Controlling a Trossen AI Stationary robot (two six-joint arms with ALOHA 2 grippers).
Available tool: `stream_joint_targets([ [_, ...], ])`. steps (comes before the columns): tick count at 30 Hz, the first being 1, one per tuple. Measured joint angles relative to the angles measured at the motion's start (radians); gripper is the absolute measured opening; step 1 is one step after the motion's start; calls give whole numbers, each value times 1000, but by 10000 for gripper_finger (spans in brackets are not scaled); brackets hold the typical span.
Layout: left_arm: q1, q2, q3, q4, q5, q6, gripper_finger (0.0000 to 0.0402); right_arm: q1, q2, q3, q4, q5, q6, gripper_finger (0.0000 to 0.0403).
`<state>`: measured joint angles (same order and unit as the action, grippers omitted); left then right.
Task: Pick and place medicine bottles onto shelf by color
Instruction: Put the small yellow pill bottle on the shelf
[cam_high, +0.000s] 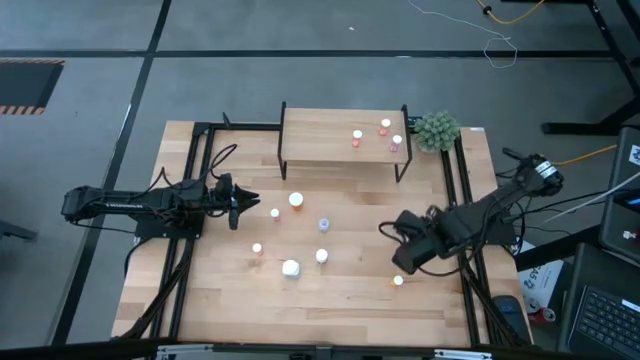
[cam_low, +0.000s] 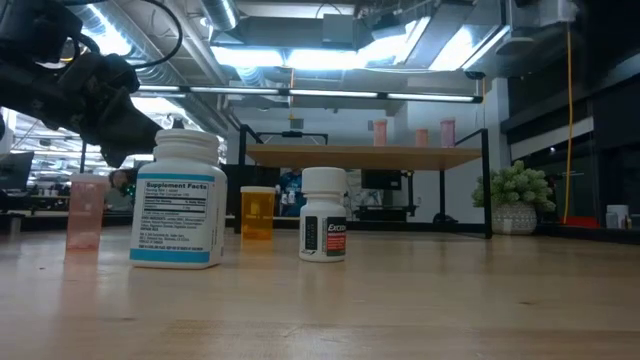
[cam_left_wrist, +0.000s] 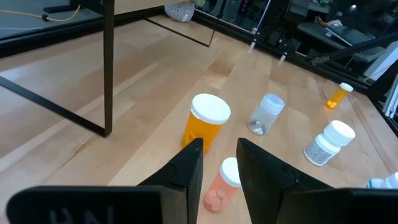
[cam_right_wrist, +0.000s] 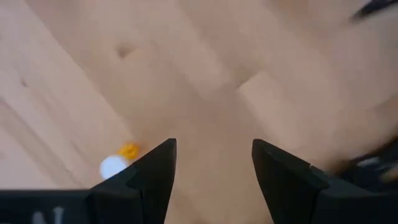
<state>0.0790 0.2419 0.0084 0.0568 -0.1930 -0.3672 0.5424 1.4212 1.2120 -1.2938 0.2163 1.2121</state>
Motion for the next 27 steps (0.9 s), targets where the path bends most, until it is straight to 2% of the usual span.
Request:
stream_joint_targets([
  [4, 0, 0, 0, 0, 0, 0, 93, 23, 0, -132, 174, -103, 93, 213],
  [10, 0, 0, 0, 1, 0, 0, 93, 48, 1, -215, 386, -104, 128, 213],
  [15, 0, 0, 0, 1, 0, 0, 93, 86, 30, -222, 456, -75, 145, 213],
  [27, 0, 0, 0, -2, 0, 2, 93, 150, 151, -222, 512, -88, 200, 213],
])
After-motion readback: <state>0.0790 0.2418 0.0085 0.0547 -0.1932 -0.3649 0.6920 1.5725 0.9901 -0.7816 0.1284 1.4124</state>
